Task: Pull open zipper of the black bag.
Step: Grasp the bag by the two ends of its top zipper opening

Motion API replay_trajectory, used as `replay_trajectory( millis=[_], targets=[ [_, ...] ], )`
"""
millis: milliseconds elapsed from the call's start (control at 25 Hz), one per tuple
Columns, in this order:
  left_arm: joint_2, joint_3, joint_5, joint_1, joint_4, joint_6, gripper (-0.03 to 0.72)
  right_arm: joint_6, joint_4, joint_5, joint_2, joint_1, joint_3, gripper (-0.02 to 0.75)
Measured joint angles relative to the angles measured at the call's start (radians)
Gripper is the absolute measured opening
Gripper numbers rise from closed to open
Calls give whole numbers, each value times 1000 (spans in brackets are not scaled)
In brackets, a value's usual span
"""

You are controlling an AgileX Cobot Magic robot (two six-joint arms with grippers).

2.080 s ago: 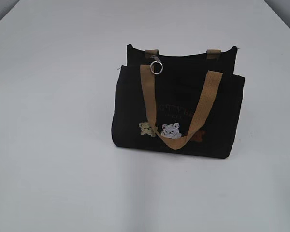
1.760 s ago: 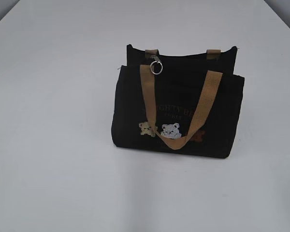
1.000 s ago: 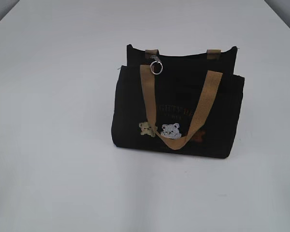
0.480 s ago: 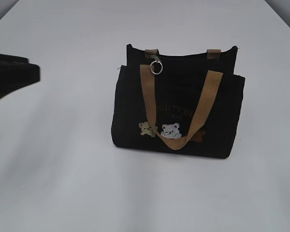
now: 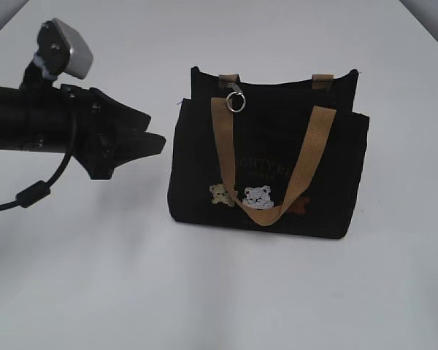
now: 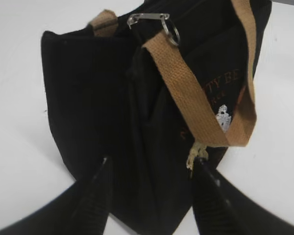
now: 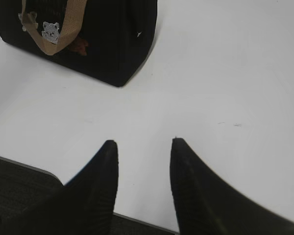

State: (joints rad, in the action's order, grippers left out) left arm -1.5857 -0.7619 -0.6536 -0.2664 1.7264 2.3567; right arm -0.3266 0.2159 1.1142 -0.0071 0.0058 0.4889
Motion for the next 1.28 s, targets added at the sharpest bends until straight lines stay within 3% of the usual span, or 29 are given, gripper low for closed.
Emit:
replay_trajectory(
  millis=[400,600,640,760,800,920,1080,1160,1280],
  targets=[
    [-213,-145,-51,-20,5,7,428,-11,21,0,0,0,0,289],
    [-296,-245,-51,-82,5,7,402,-122,114,-3,91,0,6,289],
    [-307,-260,-42,-97,6,6,361,-174,147,-21,142,0,12,289],
    [-314,-276,-12,-126,6,4,116,-362,305,-155,324,0,34,289],
    [-314,-276,-9,-128,7,3,67,-431,379,-209,390,0,40,289],
    [-318,-276,-5,-128,9,3,67,-740,612,-396,678,7,52,289],
    [-318,-276,-4,-128,10,3,67,-1077,896,-495,1092,89,155,289],
    [-318,-276,-4,-128,12,3,67,-1130,965,-528,1263,152,255,289],
    [-318,-276,-4,-128,12,3,67,-1045,993,-564,1454,239,409,289]
  ],
)
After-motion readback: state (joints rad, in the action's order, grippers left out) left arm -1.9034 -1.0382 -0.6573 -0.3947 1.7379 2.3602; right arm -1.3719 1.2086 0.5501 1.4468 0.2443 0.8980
